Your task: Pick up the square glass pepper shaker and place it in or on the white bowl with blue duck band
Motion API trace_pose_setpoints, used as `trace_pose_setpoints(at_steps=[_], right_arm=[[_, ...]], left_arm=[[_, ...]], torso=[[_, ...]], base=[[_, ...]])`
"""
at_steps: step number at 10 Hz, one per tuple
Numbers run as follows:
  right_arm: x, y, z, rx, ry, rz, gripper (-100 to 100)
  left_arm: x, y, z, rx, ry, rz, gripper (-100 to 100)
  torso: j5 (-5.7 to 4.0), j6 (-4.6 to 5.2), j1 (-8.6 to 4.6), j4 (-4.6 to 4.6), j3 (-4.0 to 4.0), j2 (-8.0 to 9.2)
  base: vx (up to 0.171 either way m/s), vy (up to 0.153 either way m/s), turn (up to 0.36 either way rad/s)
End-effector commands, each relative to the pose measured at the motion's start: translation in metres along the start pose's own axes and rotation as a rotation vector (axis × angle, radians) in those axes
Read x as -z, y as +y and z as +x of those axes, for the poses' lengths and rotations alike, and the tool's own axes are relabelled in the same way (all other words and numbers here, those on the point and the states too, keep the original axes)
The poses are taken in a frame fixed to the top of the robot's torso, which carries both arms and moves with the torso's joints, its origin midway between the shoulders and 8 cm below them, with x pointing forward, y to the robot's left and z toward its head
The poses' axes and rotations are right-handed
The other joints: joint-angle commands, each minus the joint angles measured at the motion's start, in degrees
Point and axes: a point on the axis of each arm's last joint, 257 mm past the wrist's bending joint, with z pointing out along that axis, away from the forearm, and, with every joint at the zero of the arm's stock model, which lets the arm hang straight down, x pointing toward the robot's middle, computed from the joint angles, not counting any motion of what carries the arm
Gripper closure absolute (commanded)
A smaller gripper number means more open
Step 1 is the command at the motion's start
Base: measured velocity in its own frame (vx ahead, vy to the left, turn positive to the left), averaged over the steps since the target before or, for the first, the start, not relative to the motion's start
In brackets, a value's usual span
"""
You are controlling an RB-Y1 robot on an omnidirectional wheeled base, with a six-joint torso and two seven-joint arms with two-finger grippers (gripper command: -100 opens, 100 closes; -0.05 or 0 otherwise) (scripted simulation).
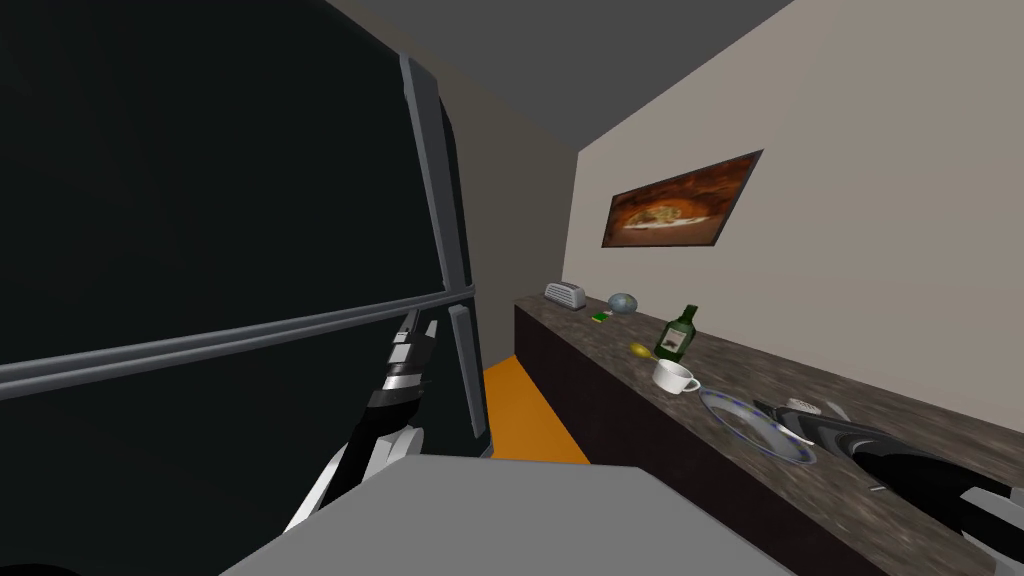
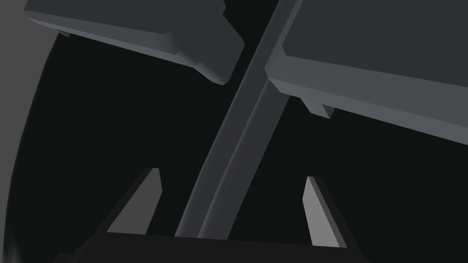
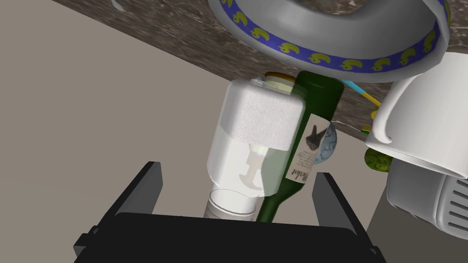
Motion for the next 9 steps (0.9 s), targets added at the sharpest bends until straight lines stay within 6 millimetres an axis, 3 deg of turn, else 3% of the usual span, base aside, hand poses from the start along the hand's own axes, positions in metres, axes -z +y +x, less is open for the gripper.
trace_pose_setpoints(at_steps=[1,3,4,5,9], right_arm=[[0.000,0.000,0.000,0.000,0.000,0.000,-100],[0.000,0.000,0.000,0.000,0.000,0.000,-100],[0.000,0.000,0.000,0.000,0.000,0.000,0],[0.002,0.003,-0.020,0.002,-0.016,-0.010,-100],[0.007,0.020,-0.066,0.008,-0.050,-0.045,-100]], left_arm=[[0.000,0.000,0.000,0.000,0.000,0.000,0],[0.000,0.000,0.000,0.000,0.000,0.000,0],[0.000,0.000,0.000,0.000,0.000,0.000,0],[0.000,0.000,0.000,0.000,0.000,0.000,0],[0.000,0.000,0.000,0.000,0.000,0.000,0]], torso=[[0.00,0.00,0.00,0.00,0.00,0.00],[0.00,0.00,0.01,0.00,0.01,0.01],[0.00,0.00,0.02,0.00,0.01,0.02],[0.00,0.00,0.02,0.00,0.01,0.02],[0.01,0.02,-0.03,0.04,0.08,0.14]], base=[[0.000,0.000,0.000],[0.000,0.000,0.000],[0.000,0.000,0.000],[-0.014,-0.013,-0.114],[-0.029,-0.020,-0.121]])
